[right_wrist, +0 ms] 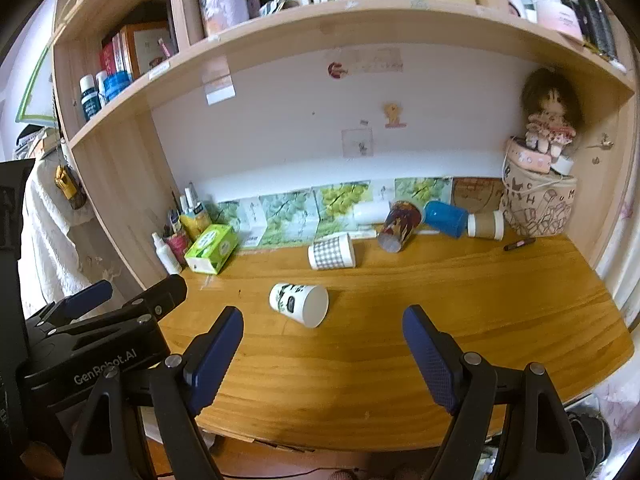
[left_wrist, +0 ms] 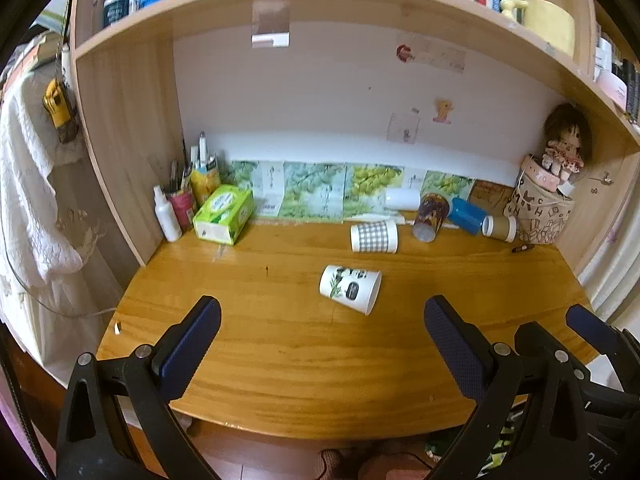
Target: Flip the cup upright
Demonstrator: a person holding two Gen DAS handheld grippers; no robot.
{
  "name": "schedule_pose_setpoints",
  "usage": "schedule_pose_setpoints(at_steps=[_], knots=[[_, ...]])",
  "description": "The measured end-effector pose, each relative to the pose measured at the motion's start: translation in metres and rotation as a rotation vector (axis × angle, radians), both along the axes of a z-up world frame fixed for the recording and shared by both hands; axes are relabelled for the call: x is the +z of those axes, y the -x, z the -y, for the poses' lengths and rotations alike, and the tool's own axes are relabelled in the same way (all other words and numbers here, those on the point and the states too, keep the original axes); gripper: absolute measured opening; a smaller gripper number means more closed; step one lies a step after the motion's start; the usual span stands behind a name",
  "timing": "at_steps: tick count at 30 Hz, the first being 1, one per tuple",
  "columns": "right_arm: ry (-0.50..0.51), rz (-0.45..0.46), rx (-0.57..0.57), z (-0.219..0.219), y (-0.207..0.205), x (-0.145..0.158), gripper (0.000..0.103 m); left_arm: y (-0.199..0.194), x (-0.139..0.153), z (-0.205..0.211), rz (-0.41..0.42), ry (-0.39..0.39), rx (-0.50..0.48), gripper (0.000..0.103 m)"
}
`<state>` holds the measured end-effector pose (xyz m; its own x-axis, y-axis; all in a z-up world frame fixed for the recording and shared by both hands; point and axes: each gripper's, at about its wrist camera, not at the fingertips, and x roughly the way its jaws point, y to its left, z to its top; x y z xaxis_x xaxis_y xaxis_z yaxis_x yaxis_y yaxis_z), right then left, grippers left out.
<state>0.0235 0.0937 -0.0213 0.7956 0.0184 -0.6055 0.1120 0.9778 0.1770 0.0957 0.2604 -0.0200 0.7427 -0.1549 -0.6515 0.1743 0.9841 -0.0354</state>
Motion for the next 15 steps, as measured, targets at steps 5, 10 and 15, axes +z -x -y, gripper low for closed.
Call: schedule_pose_setpoints(at_steps=[5,10,15], knots=[[-0.019,-0.046,0.021,-0.006,-0.009,-0.003,0.083,-0.006,-0.007,-0.009,-0.057,0.008,0.012,0.101],[-0.034,-0.089,0.053,-0.012,-0.02,-0.009,0.083,-0.011,-0.012,-0.013,-0.083,0.001,0.042,0.101],[-0.053,-0.151,0.084,-0.013,-0.036,-0.017,0.083,-0.025,-0.018,-0.014,-0.131,0.003,0.045,0.101]])
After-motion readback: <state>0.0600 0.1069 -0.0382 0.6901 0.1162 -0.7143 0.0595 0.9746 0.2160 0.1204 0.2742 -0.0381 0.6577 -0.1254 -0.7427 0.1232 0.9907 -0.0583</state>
